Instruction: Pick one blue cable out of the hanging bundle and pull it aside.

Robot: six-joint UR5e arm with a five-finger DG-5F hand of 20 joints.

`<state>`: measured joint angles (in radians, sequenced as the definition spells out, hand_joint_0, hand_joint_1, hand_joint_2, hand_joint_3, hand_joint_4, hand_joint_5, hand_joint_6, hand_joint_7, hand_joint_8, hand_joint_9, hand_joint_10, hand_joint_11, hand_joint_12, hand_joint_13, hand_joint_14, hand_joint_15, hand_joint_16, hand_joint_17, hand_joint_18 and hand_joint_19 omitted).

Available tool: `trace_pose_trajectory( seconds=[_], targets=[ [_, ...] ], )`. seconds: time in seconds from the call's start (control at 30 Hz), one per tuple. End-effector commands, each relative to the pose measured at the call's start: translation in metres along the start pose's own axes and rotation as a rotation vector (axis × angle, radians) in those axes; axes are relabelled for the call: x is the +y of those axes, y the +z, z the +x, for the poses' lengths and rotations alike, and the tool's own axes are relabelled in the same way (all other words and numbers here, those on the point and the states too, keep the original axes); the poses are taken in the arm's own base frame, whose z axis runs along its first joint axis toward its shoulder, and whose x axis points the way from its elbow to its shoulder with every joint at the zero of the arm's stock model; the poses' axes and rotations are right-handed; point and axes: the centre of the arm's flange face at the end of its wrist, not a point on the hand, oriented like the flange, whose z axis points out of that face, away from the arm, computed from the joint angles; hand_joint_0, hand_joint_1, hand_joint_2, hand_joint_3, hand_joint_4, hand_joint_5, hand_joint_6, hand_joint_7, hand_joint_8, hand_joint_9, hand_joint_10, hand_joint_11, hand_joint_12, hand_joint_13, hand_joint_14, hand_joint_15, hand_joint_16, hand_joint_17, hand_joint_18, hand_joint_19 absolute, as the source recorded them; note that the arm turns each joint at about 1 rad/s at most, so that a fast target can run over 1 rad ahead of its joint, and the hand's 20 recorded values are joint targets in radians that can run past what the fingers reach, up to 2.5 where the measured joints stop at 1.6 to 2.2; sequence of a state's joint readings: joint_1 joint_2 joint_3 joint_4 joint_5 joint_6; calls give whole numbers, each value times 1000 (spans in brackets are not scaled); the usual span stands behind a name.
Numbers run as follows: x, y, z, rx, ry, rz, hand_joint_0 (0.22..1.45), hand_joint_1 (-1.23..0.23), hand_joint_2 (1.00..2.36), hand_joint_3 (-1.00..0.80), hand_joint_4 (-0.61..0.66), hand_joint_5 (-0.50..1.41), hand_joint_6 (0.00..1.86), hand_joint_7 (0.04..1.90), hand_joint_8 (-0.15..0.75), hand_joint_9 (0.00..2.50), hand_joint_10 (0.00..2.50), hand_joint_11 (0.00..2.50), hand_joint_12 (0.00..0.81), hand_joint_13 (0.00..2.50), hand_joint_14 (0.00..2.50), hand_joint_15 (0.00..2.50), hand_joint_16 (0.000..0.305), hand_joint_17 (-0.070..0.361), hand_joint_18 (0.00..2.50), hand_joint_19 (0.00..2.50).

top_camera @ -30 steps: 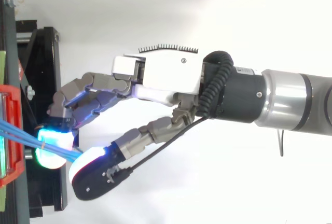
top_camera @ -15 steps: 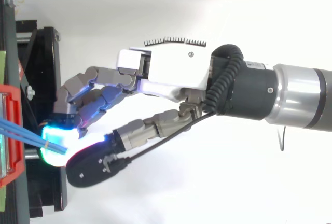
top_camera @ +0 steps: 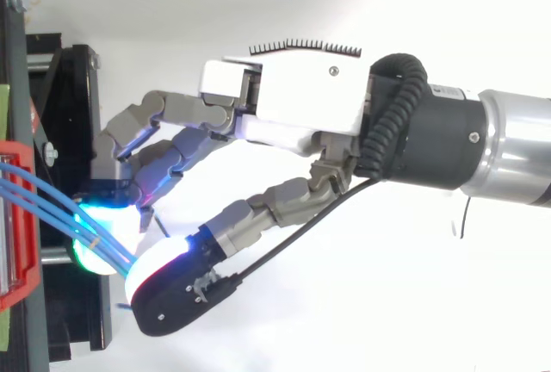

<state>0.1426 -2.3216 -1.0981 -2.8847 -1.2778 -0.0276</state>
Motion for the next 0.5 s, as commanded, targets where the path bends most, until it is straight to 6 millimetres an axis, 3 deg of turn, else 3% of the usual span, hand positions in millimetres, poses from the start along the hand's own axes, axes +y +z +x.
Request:
trace_pose_trajectory(
  seconds=[0.0, 0.23, 0.33, 0.47],
  targets=[
    [-1, 0, 0, 0, -2, 2, 479, -755, 1000, -500, 53, -177, 915, 806, 306, 922, 17, 585, 389, 591, 10, 285, 50, 112, 573, 367],
    [-1, 0, 0, 0, -1, 5, 505, -558, 1000, -500, 48, -162, 888, 883, 317, 955, 19, 590, 395, 591, 11, 316, 50, 113, 544, 438],
    [-1, 0, -1, -1, -3, 5, 553, -609, 1008, -394, 41, -162, 887, 933, 308, 957, 18, 601, 381, 589, 12, 326, 48, 108, 535, 452],
    [-1, 0, -1, -1, -3, 5, 683, -847, 1013, -350, -42, -174, 909, 944, 293, 954, 21, 640, 374, 634, 13, 322, 47, 105, 628, 436]
  ],
)
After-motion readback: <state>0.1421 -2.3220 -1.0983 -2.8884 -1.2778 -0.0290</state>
